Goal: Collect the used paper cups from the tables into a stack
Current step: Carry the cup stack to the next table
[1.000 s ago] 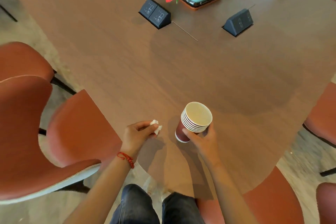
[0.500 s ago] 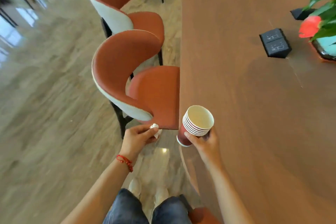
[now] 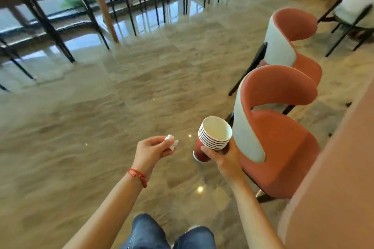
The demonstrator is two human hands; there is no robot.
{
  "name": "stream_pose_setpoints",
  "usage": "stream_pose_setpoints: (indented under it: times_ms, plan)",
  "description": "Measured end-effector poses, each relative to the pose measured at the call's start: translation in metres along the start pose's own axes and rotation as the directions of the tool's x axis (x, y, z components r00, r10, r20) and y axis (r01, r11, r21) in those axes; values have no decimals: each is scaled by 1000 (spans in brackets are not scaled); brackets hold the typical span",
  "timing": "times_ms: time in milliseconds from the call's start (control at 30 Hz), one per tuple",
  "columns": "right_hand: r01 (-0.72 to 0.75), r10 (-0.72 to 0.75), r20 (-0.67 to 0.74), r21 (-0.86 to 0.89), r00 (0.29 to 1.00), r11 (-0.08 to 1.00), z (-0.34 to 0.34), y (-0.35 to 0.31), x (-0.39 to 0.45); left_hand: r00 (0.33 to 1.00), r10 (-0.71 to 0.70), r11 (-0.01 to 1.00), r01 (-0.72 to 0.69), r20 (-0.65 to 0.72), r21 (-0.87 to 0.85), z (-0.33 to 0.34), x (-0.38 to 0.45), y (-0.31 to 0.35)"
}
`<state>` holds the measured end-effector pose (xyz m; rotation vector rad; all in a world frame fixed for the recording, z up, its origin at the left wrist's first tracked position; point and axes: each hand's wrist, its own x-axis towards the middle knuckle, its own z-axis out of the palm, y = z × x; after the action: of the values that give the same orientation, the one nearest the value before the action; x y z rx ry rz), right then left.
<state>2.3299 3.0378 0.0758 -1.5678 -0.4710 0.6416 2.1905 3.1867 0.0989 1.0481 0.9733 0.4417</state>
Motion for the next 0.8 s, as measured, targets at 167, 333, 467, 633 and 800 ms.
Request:
stream_pose_setpoints:
  times_ms: [167,333,467,633,800]
  plan:
    - [-9,18,187,-49,982,999,108,-5,23,988,25,992,-43,-150,-116,-94,8,24]
    - [19,8,330,-79,944,997,217,-10,43,955,44,980,-98,-293,-171,-190,21,46]
    - [26,11,419,-83,908,996,296,-12,61,915,56,972,-142,-399,-189,-262,30,60]
    - [17,35,540,-91,841,996,378,-22,87,868,45,954,-184,-494,-237,-330,46,81]
    - [23,26,588,-75,808,997,449,-31,132,833,42,938,-223,-552,-265,-375,89,111]
